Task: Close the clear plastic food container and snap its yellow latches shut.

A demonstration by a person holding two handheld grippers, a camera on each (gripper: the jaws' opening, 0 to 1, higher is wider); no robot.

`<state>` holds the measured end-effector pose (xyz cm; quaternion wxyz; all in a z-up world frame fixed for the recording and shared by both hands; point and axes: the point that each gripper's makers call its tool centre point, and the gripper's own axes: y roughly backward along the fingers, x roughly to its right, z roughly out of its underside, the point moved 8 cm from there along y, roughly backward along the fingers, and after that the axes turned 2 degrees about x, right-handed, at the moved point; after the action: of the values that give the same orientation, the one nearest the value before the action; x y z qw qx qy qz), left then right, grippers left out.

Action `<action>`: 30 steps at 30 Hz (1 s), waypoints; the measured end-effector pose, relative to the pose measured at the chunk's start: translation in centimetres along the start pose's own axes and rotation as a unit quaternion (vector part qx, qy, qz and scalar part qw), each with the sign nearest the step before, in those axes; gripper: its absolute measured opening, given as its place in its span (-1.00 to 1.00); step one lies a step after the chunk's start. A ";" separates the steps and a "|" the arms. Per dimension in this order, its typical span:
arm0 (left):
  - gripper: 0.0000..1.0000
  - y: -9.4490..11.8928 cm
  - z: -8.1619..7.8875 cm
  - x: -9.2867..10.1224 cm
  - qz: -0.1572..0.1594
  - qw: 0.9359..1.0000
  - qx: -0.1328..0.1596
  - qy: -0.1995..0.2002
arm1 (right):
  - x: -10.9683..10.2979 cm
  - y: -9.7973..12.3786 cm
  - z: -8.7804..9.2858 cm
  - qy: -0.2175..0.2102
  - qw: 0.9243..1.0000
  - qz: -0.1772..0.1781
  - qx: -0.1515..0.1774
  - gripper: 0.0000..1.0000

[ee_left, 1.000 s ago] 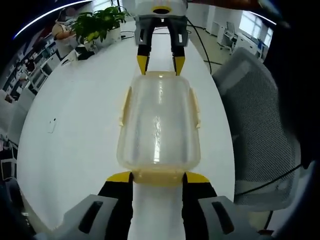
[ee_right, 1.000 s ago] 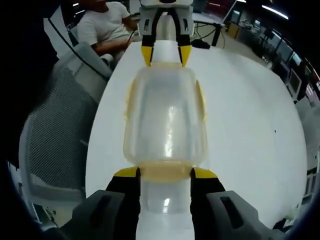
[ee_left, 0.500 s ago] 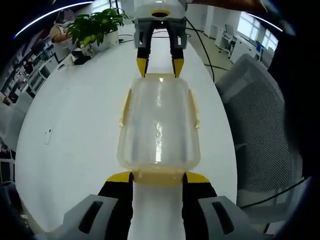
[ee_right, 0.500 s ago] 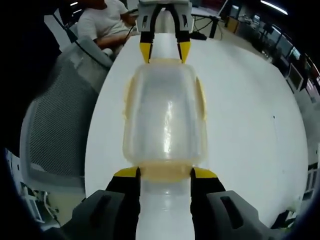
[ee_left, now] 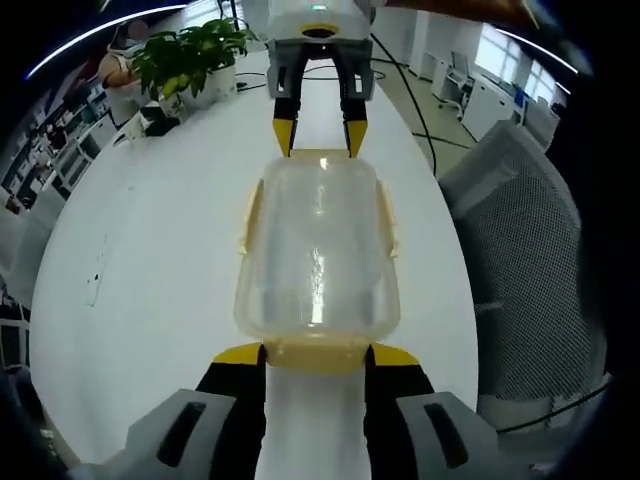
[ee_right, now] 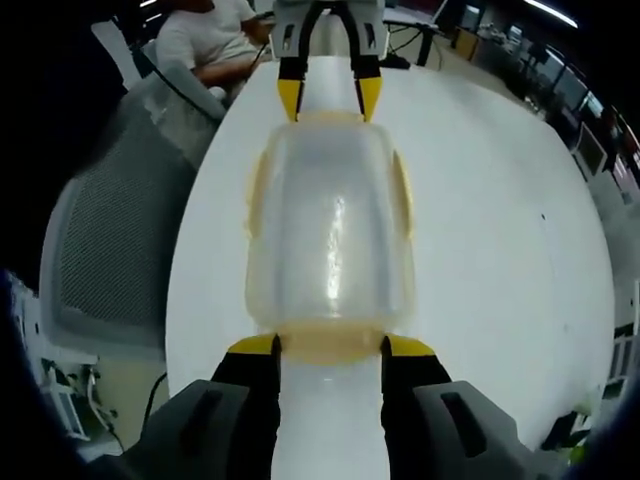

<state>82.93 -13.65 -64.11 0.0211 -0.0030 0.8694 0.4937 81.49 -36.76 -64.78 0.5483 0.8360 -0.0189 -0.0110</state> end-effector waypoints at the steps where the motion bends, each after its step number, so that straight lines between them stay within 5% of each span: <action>1: -0.36 -0.2 -0.2 0.0 0.000 1.000 0.001 0.000 | 0.0 0.0 0.1 0.000 1.000 0.000 -0.002 -0.29; 30: -0.35 -3.0 -2.6 -0.2 0.002 1.000 -0.014 -0.007 | 0.3 0.7 2.9 0.013 0.999 0.002 -0.039 -0.27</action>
<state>83.09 -17.38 -65.31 0.0264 0.0019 0.8620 0.5063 81.67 -39.73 -65.30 0.5803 0.8143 -0.0128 -0.0002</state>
